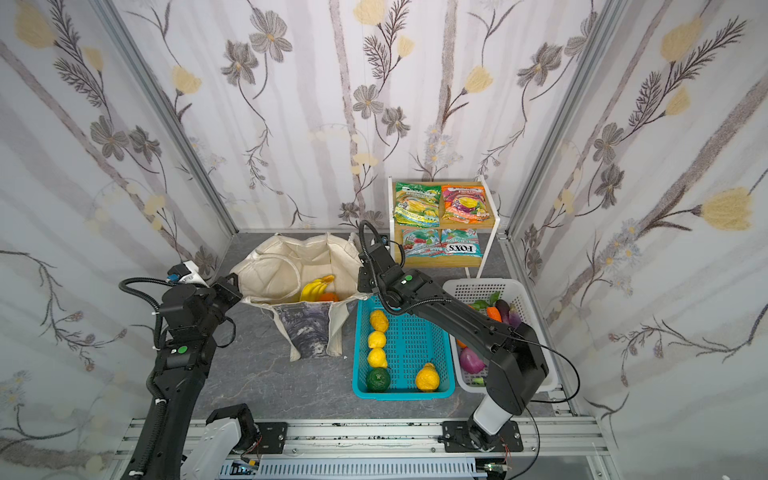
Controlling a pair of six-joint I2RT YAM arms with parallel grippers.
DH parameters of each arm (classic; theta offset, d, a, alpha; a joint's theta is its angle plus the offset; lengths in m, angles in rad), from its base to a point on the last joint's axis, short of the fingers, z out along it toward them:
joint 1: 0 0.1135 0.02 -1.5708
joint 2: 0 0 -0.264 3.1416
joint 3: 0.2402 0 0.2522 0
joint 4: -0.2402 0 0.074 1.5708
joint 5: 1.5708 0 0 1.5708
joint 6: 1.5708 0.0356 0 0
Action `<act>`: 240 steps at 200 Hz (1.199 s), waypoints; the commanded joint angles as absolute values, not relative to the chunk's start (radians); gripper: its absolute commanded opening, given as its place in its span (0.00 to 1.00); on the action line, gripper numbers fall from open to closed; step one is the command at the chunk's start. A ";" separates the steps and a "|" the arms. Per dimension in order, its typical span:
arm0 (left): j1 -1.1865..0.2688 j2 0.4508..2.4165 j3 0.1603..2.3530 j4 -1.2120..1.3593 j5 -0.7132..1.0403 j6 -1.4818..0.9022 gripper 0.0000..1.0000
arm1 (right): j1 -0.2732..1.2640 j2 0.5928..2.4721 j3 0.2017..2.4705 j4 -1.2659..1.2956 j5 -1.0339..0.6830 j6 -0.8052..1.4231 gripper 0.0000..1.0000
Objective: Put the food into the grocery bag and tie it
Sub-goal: 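Open the right gripper and withdraw it from the bag, then move the right gripper to the green Spring Tea candy packet on the shelf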
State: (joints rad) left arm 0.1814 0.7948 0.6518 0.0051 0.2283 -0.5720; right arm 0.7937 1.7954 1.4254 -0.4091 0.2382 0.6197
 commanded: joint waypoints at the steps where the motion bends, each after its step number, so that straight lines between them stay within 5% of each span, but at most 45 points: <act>1: 0.197 0.784 0.569 0.239 0.328 -0.603 0.00 | 0.792 1.815 1.453 -0.398 0.255 0.615 0.00; 72: 0.199 0.820 0.609 0.147 0.359 -0.545 0.00 | 0.792 1.837 1.492 -0.412 0.253 0.594 0.00; 98: 0.203 0.823 0.589 0.128 0.326 -0.562 0.00 | 0.790 1.839 1.519 -0.424 0.262 0.571 0.14; 119: 0.198 0.814 0.593 0.124 0.317 -0.552 0.00 | 0.790 1.831 1.551 -0.440 0.273 0.563 0.45; 125: 0.198 0.813 0.594 0.122 0.317 -0.551 0.00 | 0.790 1.824 1.558 -0.446 0.284 0.563 0.66; 130: 0.198 0.812 0.593 0.120 0.318 -0.550 0.00 | 0.790 1.815 1.563 -0.454 0.304 0.569 0.95; 133: 0.198 0.810 0.594 0.120 0.319 -0.550 0.00 | 0.790 1.810 1.568 -0.461 0.324 0.578 0.99; 179: 0.198 0.799 0.591 0.119 0.326 -0.548 0.00 | 0.788 1.644 1.665 -0.498 0.467 0.536 1.00; 240: 0.198 0.788 0.585 0.108 0.316 -0.558 0.00 | 0.668 1.404 1.677 -0.324 0.338 0.463 1.00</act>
